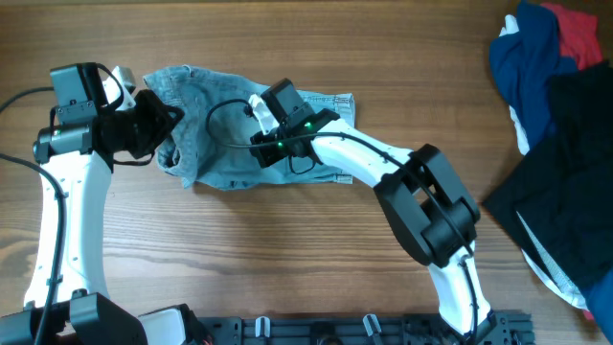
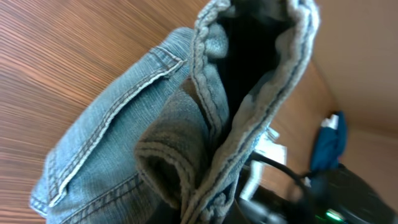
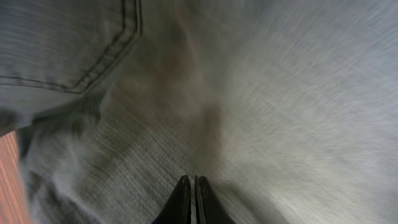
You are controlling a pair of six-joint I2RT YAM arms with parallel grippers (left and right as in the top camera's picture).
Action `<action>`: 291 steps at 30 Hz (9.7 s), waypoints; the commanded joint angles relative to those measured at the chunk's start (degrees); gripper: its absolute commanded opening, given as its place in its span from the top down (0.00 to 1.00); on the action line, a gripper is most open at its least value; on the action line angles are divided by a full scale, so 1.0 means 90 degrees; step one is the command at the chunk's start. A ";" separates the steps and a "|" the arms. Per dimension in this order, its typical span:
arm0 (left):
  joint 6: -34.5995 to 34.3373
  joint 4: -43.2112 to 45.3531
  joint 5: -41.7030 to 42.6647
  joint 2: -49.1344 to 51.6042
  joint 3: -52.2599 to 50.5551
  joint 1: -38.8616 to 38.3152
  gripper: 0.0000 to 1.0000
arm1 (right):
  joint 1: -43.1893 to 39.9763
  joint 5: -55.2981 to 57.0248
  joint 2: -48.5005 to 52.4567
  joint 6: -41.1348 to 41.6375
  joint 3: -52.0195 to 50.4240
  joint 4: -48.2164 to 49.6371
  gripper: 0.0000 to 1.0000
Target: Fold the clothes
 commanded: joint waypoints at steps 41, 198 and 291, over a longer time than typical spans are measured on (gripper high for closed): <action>-0.2390 0.1661 0.2081 -0.0039 0.0211 -0.0818 0.96 | 0.0109 0.1015 -0.0515 0.0593 0.0010 -0.0614 0.95; 0.4583 -0.1443 0.0282 0.5285 0.3378 -0.2453 0.02 | -0.1481 0.2251 -0.4082 0.0500 0.0175 -0.3116 0.69; 0.2018 -0.1333 -0.2132 0.4459 0.3264 -0.0857 0.00 | -0.1481 0.2273 -0.4082 0.0503 0.0175 -0.3650 0.70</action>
